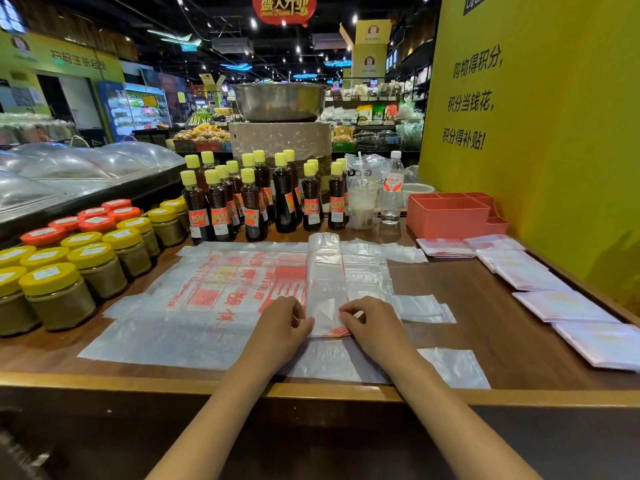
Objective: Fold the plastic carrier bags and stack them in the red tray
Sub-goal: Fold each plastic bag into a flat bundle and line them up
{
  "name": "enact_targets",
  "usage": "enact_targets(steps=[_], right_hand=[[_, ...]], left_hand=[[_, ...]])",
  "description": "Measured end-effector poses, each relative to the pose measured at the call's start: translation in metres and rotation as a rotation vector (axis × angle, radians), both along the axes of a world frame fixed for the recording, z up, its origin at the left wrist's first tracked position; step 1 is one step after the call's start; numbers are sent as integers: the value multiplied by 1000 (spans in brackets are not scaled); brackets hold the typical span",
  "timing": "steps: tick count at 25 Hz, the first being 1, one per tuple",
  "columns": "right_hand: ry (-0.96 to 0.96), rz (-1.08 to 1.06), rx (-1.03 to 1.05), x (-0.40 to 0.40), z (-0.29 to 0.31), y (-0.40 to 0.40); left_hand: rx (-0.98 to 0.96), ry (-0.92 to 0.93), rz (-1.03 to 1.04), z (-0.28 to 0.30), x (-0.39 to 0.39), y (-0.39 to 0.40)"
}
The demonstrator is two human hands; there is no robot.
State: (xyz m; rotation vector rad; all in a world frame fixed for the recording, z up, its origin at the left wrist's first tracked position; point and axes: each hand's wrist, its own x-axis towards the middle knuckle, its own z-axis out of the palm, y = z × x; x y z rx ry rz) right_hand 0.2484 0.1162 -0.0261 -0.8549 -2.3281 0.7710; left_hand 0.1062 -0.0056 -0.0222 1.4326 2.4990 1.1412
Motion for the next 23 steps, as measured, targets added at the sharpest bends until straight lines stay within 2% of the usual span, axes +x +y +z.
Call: enact_targets(steps=[4, 6, 9, 11, 13, 17, 23], right_hand=[[-141, 27, 167, -3, -1, -4], [-188, 42, 260, -3, -1, -5], [-193, 83, 384, -6, -2, -5], [-207, 128, 356, -11, -1, -2], [-270, 177, 356, -16, 1, 4], [-454, 221, 551, -33, 10, 16], [-597, 188, 389, -67, 20, 58]], left_hand=[[-74, 287, -33, -7, -2, -1], [-81, 331, -74, -8, -3, 0], [-103, 252, -146, -9, -7, 0], [-111, 232, -176, -10, -10, 0], [-112, 218, -180, -13, -12, 1], [-113, 191, -180, -16, -15, 2], [-96, 137, -209, -19, -15, 3]])
